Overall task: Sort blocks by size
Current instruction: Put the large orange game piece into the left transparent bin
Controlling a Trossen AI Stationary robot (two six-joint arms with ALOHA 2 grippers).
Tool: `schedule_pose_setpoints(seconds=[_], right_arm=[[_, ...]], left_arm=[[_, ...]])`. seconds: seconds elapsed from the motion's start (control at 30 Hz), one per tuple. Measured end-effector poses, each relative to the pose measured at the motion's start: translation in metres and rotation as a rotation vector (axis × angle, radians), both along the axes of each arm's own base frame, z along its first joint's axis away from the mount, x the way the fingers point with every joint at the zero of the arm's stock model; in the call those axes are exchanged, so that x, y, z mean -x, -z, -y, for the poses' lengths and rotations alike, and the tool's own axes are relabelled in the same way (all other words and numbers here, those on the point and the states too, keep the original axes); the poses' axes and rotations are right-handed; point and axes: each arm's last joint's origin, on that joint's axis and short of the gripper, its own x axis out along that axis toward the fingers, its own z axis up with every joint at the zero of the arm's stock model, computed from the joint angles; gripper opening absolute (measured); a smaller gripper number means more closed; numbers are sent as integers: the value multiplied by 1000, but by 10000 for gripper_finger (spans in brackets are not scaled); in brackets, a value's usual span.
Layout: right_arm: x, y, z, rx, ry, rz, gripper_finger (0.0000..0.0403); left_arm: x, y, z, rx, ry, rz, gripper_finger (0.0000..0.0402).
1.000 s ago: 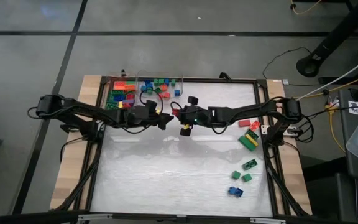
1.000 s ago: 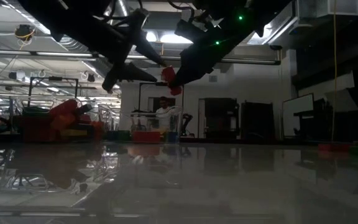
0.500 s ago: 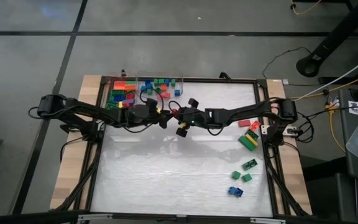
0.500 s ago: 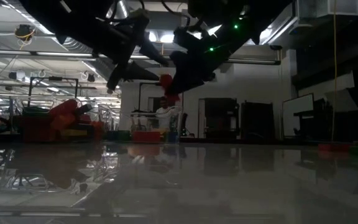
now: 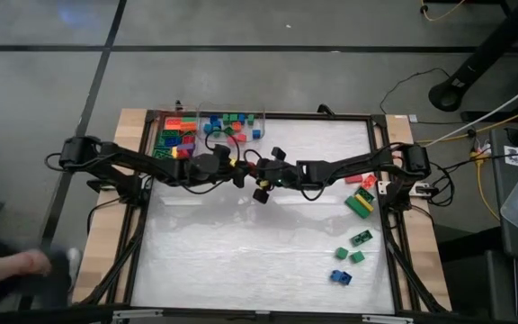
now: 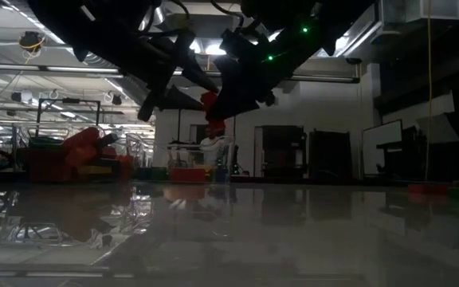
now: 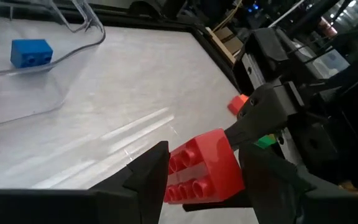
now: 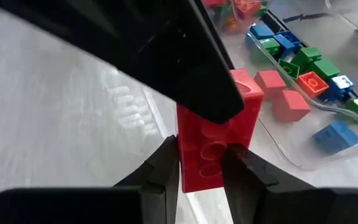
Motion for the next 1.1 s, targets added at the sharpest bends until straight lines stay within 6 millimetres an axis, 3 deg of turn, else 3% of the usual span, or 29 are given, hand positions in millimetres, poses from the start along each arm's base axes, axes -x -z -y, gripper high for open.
schedule_pose_setpoints(seconds=[0.4, 1.1], right_arm=[[2, 4, -1, -203, 134, 42, 99], [8, 10, 0, -308, 235, -8, 99]], left_arm=[[-4, 6, 1, -42, 24, -28, 182], [-6, 13, 10, -151, 110, -102, 182]])
